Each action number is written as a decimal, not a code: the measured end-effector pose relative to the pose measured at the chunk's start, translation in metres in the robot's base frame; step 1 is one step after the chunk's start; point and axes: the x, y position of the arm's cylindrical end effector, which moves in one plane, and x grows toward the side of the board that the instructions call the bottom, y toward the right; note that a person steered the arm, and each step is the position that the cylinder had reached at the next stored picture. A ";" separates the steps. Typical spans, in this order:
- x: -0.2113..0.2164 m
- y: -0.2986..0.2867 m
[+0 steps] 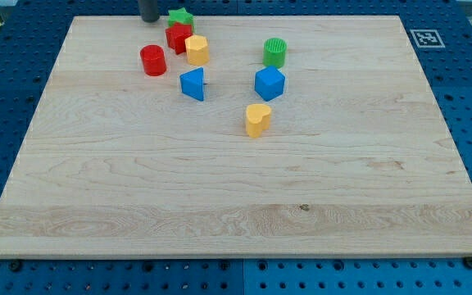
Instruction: Place the green star top of the green circle
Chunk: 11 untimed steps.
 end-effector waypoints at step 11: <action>0.014 0.166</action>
